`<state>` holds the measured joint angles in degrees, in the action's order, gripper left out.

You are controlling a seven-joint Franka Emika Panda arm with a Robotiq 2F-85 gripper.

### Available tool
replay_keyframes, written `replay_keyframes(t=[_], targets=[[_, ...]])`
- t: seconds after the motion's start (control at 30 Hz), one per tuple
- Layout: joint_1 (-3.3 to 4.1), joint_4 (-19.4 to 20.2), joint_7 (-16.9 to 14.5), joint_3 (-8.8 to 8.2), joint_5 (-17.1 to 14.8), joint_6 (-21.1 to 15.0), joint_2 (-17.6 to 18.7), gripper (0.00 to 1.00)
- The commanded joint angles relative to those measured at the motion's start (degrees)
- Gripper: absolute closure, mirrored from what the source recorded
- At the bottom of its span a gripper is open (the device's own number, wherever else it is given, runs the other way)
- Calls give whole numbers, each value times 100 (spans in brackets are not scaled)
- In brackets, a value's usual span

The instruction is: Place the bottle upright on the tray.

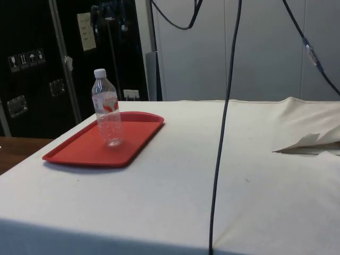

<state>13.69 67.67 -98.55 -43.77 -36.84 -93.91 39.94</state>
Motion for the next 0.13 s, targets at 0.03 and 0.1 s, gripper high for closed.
replay_keyframes(t=[0.03, 0.1], targets=[[63, 6, 80, -29, 69, -29, -23, 0], [57, 6, 74, -17, 57, -23, -23, 0]])
